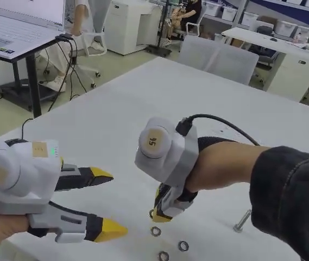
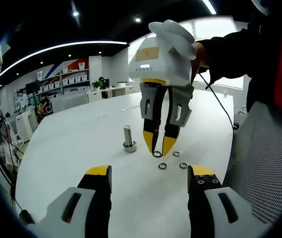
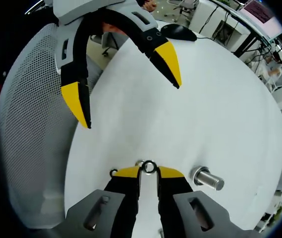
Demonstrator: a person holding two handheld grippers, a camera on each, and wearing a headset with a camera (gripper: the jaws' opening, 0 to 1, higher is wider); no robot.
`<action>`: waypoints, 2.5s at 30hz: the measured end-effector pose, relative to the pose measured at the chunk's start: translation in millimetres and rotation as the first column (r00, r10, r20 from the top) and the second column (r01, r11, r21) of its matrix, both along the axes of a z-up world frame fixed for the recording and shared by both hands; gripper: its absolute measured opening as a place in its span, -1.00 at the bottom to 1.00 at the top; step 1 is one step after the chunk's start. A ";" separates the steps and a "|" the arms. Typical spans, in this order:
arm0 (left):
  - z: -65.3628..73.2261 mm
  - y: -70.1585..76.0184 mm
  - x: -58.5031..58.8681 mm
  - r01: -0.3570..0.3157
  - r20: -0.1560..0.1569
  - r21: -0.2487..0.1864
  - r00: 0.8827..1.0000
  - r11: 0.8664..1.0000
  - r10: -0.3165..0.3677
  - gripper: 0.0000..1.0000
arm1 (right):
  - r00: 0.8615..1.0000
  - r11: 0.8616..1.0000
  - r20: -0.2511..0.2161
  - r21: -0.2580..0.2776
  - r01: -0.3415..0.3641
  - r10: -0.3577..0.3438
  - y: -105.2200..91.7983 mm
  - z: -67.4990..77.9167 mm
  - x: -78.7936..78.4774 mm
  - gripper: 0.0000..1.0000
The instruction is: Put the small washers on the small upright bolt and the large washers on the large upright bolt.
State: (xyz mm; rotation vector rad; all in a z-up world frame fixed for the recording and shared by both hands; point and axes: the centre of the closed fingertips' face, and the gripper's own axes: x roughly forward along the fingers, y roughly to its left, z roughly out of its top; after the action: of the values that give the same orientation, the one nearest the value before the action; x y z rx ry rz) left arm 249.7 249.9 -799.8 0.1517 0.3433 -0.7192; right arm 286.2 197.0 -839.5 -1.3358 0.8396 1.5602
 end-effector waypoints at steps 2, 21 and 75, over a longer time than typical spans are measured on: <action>0.7 -0.8 0.1 0.006 0.000 0.001 1.000 1.000 -0.006 0.22 | 1.000 1.000 0.004 -0.003 0.015 -0.015 -5.9 3.0 3.2 -0.72; 10.4 -14.7 7.2 0.094 0.001 0.012 0.996 0.996 -0.094 0.23 | 0.988 0.988 0.022 0.031 0.149 -0.150 -57.8 35.9 28.7 -0.72; 10.5 -76.5 24.8 0.307 -0.086 -0.017 0.948 0.952 -0.307 0.41 | 0.923 0.923 0.026 0.034 0.382 -0.383 -152.7 56.2 84.0 -0.72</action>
State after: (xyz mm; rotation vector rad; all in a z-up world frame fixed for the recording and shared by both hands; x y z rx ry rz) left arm 274.6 173.3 -789.3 0.1728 0.4076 -1.0375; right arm 370.2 44.3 -783.3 -1.0936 0.9876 1.2347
